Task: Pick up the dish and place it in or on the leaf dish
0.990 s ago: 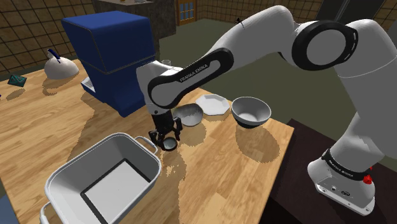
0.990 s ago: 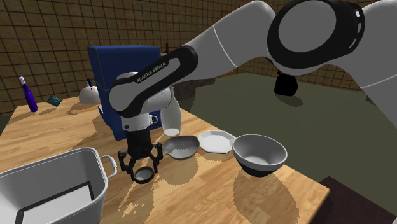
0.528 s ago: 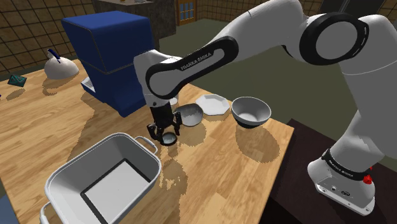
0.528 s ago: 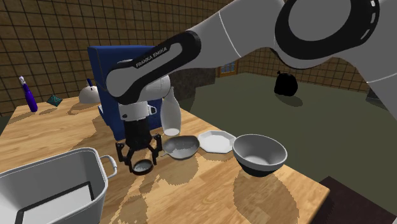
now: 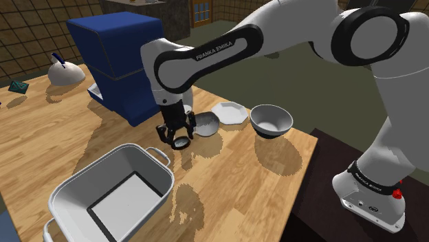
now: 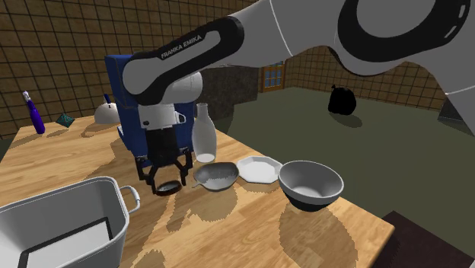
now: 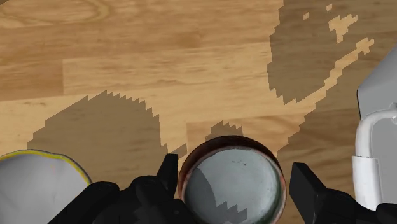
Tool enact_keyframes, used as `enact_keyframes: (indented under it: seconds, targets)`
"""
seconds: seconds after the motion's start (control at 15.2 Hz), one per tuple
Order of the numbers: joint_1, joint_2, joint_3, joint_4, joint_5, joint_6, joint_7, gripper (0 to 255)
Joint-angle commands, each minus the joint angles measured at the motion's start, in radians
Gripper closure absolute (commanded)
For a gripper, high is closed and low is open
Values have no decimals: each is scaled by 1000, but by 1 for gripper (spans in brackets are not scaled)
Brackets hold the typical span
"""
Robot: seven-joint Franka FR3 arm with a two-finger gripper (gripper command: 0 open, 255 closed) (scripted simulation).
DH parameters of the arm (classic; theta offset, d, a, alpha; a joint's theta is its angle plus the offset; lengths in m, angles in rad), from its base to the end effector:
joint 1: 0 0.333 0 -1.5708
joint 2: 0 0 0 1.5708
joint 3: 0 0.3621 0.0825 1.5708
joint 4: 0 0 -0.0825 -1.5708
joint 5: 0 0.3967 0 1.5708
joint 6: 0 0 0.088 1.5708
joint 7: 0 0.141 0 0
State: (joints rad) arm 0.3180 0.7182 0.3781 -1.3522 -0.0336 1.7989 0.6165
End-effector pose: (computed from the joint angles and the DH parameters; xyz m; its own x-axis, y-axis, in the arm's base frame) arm 0.6022 0.4245 0.3009 0.9510 0.0381 -0.3067 0.0256 -0.9987 -0.0445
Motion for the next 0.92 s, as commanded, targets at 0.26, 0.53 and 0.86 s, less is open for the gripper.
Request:
enact_keyframes:
  seconds: [0.26, 0.53, 0.86]
  targets:
    - [-2, -30, 6, 32, 7, -61, 5, 255]
    - [-70, -61, -9, -2, 9, -70, -69, 255]
    - [-147, -81, -33, -10, 4, -93, -162, 255]
